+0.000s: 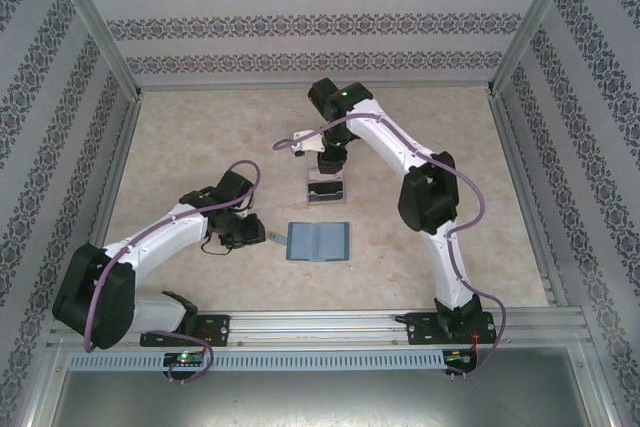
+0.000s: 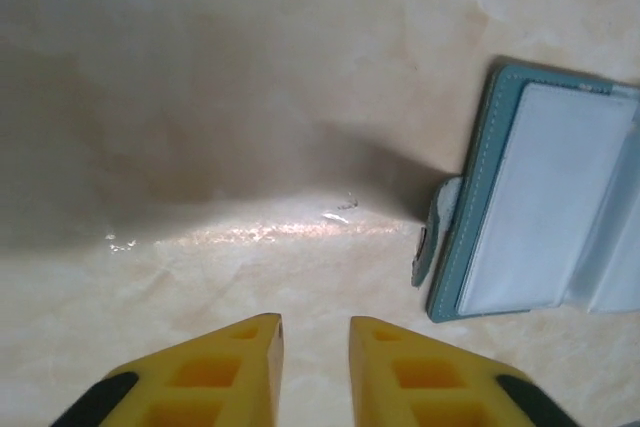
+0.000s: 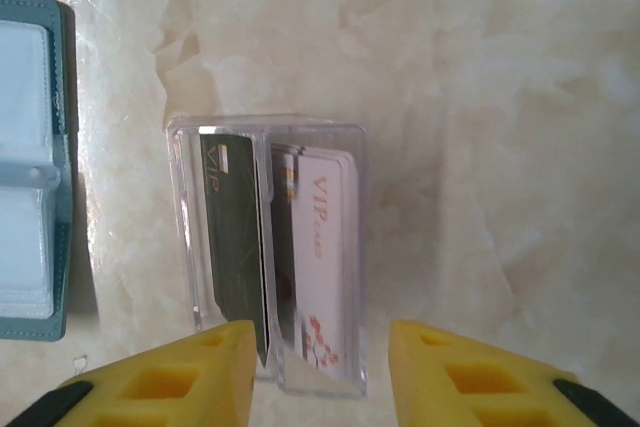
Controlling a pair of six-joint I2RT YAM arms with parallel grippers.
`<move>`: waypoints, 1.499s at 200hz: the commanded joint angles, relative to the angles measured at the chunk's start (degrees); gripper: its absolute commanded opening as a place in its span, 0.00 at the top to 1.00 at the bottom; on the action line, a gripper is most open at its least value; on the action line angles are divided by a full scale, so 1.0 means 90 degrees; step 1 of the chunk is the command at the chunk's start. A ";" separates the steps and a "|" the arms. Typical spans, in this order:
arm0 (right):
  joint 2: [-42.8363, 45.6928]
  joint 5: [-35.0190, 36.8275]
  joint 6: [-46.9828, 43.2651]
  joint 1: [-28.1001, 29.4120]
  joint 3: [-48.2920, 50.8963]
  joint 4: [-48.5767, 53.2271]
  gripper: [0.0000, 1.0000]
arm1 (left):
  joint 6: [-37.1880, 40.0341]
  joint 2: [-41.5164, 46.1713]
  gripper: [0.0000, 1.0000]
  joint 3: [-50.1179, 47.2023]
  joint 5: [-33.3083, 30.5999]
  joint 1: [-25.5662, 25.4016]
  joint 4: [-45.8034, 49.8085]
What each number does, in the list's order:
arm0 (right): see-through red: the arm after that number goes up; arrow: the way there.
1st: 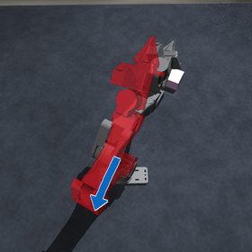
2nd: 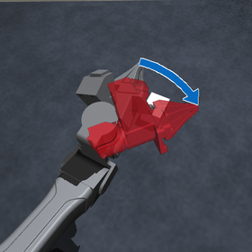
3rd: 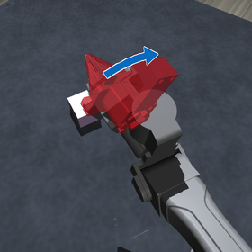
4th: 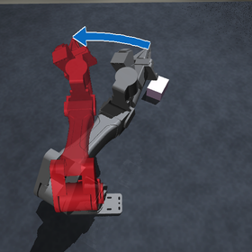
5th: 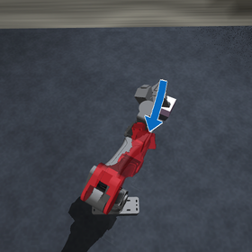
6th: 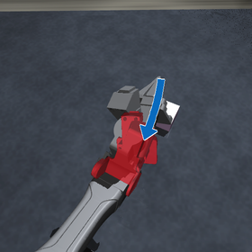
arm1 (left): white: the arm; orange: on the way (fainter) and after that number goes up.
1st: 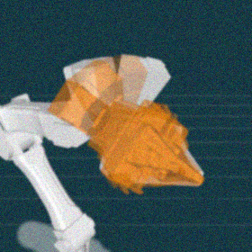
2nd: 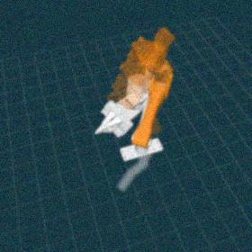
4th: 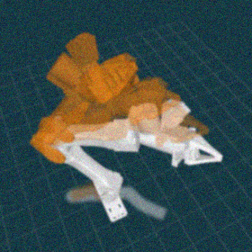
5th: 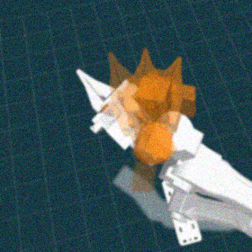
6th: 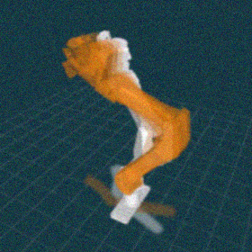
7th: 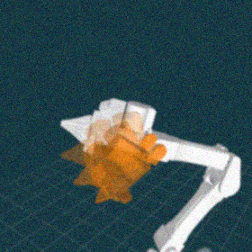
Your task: Take the credit cards out of the card holder
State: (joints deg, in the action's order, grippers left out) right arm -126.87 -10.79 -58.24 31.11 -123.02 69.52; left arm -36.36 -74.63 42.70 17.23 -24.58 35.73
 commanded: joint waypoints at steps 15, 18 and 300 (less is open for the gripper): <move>0.1895 0.0317 0.1149 -0.0327 0.2120 -0.1989 0.34 | 0.0556 -0.0217 0.36 0.0530 -0.0897 0.0288 0.0099; 0.2022 0.0369 0.1272 -0.0367 0.2396 -0.2220 0.28 | 0.0600 -0.0248 0.30 0.0573 -0.0994 0.0316 0.0074; 0.4488 0.1276 0.6601 -0.3379 1.1197 -1.3338 0.02 | 0.3945 -0.1729 0.00 -0.2227 -0.2051 0.2784 -0.9675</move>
State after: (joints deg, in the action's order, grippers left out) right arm -86.11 -1.34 -0.01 0.54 -22.57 -47.88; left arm -3.95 -90.45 21.06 2.37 3.07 -50.37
